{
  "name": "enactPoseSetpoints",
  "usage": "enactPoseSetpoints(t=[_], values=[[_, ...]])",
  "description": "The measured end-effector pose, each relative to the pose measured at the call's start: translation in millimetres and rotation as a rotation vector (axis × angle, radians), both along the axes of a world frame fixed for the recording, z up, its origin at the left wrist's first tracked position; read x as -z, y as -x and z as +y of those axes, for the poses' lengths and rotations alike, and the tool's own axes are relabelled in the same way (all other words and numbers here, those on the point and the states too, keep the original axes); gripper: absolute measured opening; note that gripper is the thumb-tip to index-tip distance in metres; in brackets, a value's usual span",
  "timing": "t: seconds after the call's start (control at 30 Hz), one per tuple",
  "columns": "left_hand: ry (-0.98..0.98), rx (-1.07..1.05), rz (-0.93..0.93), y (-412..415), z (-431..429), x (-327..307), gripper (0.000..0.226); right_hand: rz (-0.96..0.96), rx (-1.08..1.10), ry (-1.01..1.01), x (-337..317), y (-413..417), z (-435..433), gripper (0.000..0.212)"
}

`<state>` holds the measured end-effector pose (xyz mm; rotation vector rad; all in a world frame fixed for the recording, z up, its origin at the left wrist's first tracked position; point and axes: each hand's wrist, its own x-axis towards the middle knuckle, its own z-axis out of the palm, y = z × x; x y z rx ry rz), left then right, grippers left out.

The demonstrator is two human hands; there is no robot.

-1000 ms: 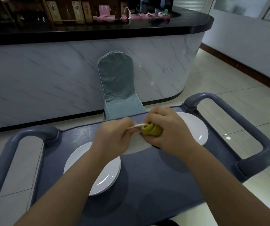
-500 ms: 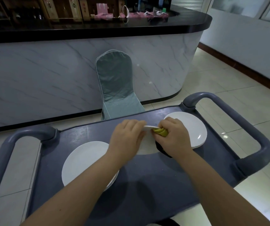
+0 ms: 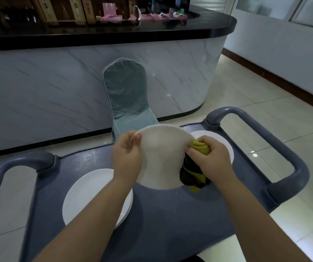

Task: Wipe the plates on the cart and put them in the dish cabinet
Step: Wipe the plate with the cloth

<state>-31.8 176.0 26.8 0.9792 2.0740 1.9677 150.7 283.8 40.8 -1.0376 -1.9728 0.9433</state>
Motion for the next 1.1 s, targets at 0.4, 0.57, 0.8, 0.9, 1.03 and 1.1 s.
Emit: enactPoseSetpoints(t=[0.4,0.57,0.8,0.9,1.03,1.1], values=[[0.091,0.082,1.044,-10,27,-37,0.022,-0.054,-0.094,-0.475,-26,31,-1,0.026],[0.077,-0.053,0.368,8,15,-38,0.014,-0.022,-0.071,-0.244,-30,15,2,0.019],[0.181,-0.081,0.041,-7,-5,40,0.021,-0.013,0.046,0.039,34,5,-3,0.026],[0.231,0.153,0.726,-4,4,27,0.021,-0.105,-0.068,-0.283,23,10,-1,0.025],[0.125,0.127,0.995,-15,28,-22,0.027,-0.114,-0.136,-0.530,-13,19,6,0.026],[0.038,0.056,0.993,-13,32,-41,0.027,-0.050,-0.126,-0.542,-31,18,9,0.022]])
